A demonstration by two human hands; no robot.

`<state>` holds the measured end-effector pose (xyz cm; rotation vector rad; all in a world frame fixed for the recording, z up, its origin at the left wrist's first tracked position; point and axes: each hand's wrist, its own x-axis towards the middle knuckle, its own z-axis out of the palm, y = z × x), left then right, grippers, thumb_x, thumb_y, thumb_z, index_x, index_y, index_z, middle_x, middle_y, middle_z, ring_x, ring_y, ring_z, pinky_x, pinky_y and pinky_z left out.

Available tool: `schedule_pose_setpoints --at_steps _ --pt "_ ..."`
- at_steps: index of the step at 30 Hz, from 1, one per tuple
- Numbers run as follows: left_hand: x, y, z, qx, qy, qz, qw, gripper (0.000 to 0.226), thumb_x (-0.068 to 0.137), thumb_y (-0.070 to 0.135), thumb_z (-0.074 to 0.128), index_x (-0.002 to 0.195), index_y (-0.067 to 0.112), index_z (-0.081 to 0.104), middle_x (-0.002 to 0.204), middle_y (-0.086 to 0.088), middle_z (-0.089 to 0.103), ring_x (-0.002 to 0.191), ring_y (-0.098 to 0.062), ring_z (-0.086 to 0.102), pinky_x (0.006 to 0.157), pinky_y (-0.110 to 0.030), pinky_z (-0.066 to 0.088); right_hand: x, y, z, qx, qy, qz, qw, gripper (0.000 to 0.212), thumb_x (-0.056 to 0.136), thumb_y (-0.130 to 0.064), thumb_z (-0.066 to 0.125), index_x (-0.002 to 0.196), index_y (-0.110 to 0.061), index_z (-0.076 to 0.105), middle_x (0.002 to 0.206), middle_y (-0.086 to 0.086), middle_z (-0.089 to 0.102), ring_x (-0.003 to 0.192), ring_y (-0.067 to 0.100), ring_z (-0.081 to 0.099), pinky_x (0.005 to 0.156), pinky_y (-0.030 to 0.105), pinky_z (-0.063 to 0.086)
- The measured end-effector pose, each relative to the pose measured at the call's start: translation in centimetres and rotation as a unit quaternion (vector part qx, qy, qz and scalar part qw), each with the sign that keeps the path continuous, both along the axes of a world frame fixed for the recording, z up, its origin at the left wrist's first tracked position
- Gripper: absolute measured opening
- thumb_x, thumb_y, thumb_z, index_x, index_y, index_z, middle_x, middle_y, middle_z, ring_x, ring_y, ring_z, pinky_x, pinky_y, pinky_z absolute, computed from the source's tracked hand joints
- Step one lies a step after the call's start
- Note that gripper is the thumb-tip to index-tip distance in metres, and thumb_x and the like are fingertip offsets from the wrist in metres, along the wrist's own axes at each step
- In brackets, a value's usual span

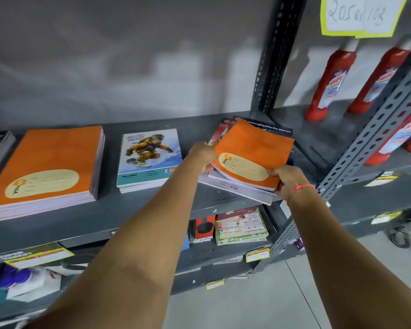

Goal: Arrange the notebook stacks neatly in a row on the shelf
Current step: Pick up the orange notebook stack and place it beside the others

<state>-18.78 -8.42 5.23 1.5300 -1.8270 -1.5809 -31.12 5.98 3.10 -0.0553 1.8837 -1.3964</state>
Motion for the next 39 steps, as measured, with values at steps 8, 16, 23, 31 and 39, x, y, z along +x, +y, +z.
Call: schedule_pose_setpoints --at_steps 8,16,23,31,39 --pt "6.5 0.4 2.9 0.055 0.128 0.086 0.986 0.016 0.086 -0.004 0.053 0.079 0.009 0.048 0.097 -0.015 0.058 0.079 -0.022 0.059 0.076 -0.031 0.049 3.6 -0.6 3.2 -0.001 0.064 0.059 0.996 0.014 0.09 -0.003 0.051 0.095 0.009 0.054 0.102 0.024 0.06 0.093 0.032 0.058 0.081 0.029 0.052" --pt "22.3 -2.3 5.4 0.009 0.2 0.238 0.95 0.028 0.086 -0.004 0.053 0.072 0.018 0.043 0.074 -0.003 0.053 0.069 -0.014 0.054 0.068 -0.028 0.049 15.6 -10.1 6.2 -0.125 0.086 0.213 0.965 0.018 0.082 -0.002 0.062 0.07 -0.014 0.055 0.076 0.01 0.064 0.057 0.017 0.056 0.049 0.025 0.049" --pt "34.7 -4.7 4.4 -0.017 0.198 0.328 0.924 0.031 0.086 -0.005 0.053 0.066 0.017 0.043 0.071 -0.003 0.051 0.065 -0.011 0.051 0.04 -0.017 0.052 27.0 -15.7 5.0 -0.12 0.092 0.312 0.938 0.013 0.085 -0.001 0.056 0.076 -0.009 0.062 0.068 0.01 0.059 0.058 0.018 0.064 0.039 0.016 0.043" --pt "39.9 -7.6 0.9 -0.104 -0.023 0.328 0.939 0.025 0.078 0.004 0.065 0.102 0.001 0.061 0.111 -0.023 0.065 0.09 -0.032 0.062 0.073 -0.036 0.052 32.9 -18.9 3.3 -0.037 0.273 0.374 0.886 0.012 0.077 -0.011 0.067 0.08 0.0 0.068 0.085 0.018 0.062 0.081 0.027 0.059 0.073 0.033 0.049" --pt "41.3 -7.0 0.0 -0.159 -0.146 0.212 0.953 0.021 0.075 0.025 0.068 0.064 0.01 0.058 0.069 -0.007 0.06 0.068 -0.024 0.057 0.058 -0.026 0.04 33.5 -18.5 1.6 0.086 0.435 0.371 0.816 0.047 0.08 -0.032 0.063 0.114 -0.001 0.054 0.122 0.018 0.059 0.104 0.035 0.059 0.087 0.04 0.048"
